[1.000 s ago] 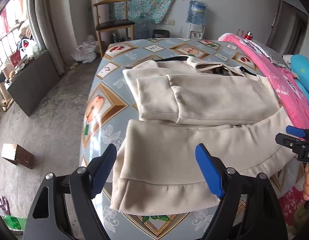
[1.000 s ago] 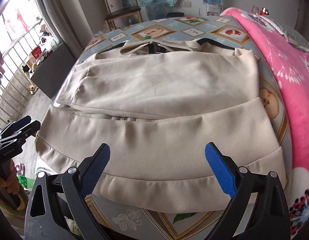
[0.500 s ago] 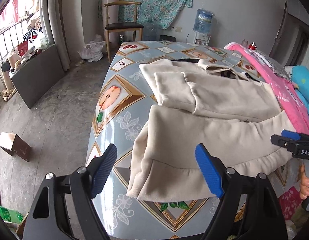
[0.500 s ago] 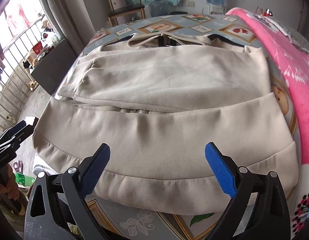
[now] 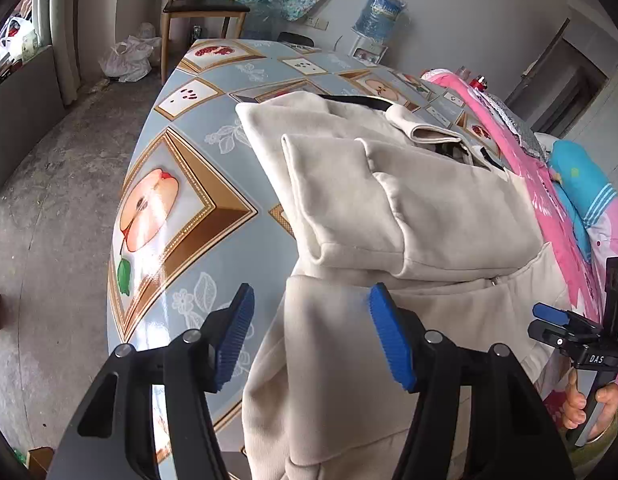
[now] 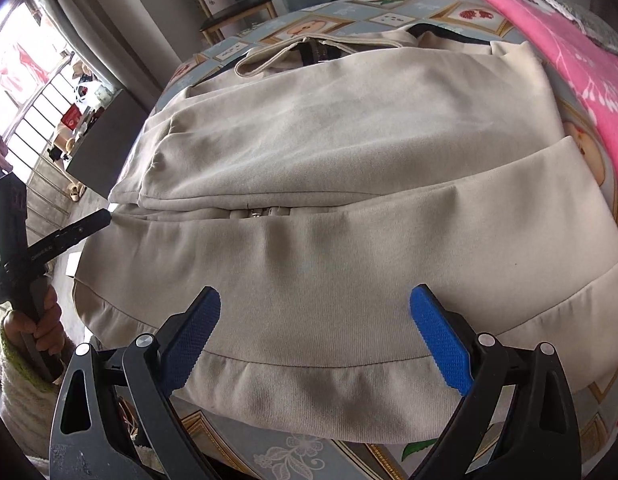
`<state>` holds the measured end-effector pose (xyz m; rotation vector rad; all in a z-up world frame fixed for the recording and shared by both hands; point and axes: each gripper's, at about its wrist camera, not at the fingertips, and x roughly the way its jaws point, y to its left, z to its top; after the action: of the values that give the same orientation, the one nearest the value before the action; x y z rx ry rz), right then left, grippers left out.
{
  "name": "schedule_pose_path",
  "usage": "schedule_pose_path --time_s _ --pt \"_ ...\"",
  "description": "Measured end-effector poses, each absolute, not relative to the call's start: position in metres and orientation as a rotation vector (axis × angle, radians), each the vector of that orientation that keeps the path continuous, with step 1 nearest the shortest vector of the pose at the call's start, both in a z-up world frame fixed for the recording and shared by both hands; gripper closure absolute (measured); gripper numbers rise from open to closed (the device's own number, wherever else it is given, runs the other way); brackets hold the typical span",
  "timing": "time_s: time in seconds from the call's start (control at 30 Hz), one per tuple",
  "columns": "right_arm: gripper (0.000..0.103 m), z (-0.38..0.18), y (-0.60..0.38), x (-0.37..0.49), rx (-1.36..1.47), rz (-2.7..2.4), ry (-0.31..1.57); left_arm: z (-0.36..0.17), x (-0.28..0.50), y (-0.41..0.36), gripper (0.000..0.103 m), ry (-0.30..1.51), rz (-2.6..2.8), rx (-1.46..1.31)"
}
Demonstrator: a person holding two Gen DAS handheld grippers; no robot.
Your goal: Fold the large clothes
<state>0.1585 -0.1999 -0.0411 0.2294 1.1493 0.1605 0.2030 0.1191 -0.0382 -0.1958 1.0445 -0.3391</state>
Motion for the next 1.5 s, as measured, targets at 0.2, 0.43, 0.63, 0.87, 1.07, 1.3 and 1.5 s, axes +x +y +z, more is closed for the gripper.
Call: schedule_pose_path --time_s 0.2,0.43,0.63,0.87,1.07,1.3,1.5 --pt "0.011 -0.042 -0.205 0.159 0.243 0.164 1.154 -0.027 0.191 0.12 0.057 0.99 -0.445 -0.213" --pt "0.011 -0.042 -0.205 0.162 0.224 0.162 1.159 -0.023 0.177 0.12 0.057 0.978 -0.537 -0.215" --pt "0.011 -0.042 -0.204 0.161 0.214 0.157 1.155 -0.041 0.188 0.12 0.06 1.043 -0.503 -0.22" --pt "0.011 -0.043 -0.206 0.161 0.222 0.157 1.153 -0.023 0.178 0.118 0.07 0.974 -0.603 -0.294" --pt "0.011 -0.043 -0.205 0.162 0.214 0.159 1.151 -0.041 0.185 0.098 0.071 1.077 -0.44 -0.107" --pt "0.011 -0.041 -0.21 0.157 0.223 0.176 1.142 -0.037 0.174 0.066 0.077 1.062 -0.267 0.116" --pt "0.011 -0.017 -0.248 0.137 0.255 0.141 1.07 -0.037 0.167 0.046 0.079 1.034 -0.137 0.225"
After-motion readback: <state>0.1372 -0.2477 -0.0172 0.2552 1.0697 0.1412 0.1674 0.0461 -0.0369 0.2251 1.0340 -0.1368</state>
